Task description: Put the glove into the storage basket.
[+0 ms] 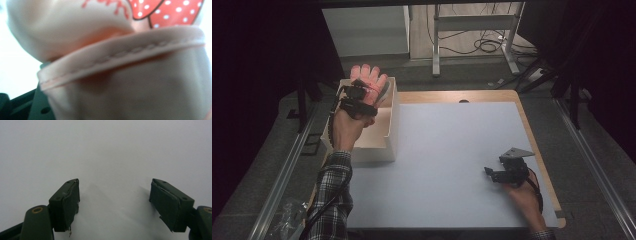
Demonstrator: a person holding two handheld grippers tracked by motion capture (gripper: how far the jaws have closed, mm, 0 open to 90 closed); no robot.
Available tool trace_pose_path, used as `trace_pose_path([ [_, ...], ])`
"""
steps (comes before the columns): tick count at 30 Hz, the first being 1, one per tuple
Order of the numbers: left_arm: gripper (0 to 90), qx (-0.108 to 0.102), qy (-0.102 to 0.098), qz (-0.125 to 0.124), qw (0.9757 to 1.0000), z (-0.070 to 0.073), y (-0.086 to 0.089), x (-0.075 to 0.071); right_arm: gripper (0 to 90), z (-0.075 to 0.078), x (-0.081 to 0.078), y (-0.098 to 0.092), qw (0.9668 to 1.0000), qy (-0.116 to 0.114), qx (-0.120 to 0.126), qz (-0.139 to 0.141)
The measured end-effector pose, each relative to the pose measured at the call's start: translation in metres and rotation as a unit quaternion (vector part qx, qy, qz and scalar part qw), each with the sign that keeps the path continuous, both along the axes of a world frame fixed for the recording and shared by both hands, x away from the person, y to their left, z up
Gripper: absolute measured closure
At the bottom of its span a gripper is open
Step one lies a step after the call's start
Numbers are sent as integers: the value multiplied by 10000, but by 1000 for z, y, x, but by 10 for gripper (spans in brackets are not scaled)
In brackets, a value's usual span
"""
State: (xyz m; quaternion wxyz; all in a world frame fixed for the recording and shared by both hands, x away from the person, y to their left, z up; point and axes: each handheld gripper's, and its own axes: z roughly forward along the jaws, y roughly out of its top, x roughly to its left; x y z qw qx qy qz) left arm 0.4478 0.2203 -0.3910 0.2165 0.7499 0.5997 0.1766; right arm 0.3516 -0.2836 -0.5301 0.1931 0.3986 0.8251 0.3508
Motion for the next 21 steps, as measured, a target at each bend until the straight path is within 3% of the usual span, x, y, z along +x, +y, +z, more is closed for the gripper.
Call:
trace_pose_path([
  [12, 364, 16, 250, 190, 9995, -50, -3, 11, 246, 0, 0, 0, 10000, -1, 1, 1],
  [21, 352, 238, 556, 180, 9980, -74, -14, 20, 246, 0, 0, 0, 10000, -3, 1, 3],
])
